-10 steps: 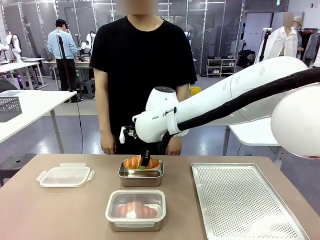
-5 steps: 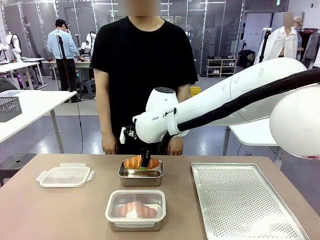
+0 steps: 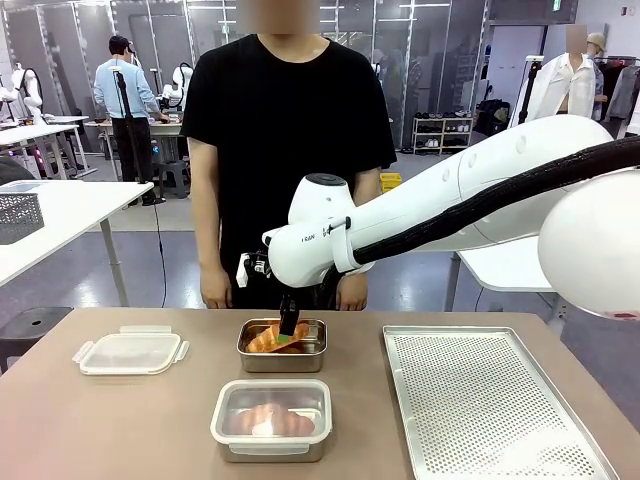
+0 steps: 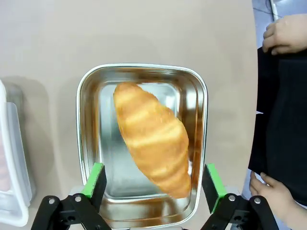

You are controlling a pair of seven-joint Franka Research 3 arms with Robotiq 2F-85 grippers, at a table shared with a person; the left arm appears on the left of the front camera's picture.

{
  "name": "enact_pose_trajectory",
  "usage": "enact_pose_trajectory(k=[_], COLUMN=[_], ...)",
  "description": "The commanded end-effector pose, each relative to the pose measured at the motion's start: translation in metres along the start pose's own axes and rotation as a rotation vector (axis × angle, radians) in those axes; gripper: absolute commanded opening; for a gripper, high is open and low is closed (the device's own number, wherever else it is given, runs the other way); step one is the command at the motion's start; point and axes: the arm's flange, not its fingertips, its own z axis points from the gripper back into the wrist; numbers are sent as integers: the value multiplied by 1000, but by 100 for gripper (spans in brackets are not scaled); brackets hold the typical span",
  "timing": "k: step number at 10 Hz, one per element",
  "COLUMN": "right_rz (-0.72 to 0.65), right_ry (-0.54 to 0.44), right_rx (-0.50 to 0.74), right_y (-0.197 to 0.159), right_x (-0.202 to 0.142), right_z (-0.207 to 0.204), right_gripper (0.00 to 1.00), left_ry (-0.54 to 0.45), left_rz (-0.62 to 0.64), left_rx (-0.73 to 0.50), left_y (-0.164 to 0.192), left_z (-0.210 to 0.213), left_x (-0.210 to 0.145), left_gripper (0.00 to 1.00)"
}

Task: Place the bread into the airtight container.
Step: Pick up a Butter Roll and place it into an empty Airtight Container.

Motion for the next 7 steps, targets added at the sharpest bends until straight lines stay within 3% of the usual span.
enact_pose_trajectory(k=[1, 2, 7], right_rz=[-32, 0, 0], right_ry=[42, 0, 0], right_rx=[-22, 0, 0], right_y=[6, 0, 0], right_x=[1, 0, 0], right_z=[2, 0, 0], right_gripper=[100, 100, 100], left_ry=[-1, -1, -1], left_rz=[2, 2, 2], left_rx=[-4, -4, -4], left_y=[0, 0, 0], left_z=[1, 1, 1], left_x=[0, 0, 0], left_gripper=[100, 100, 100])
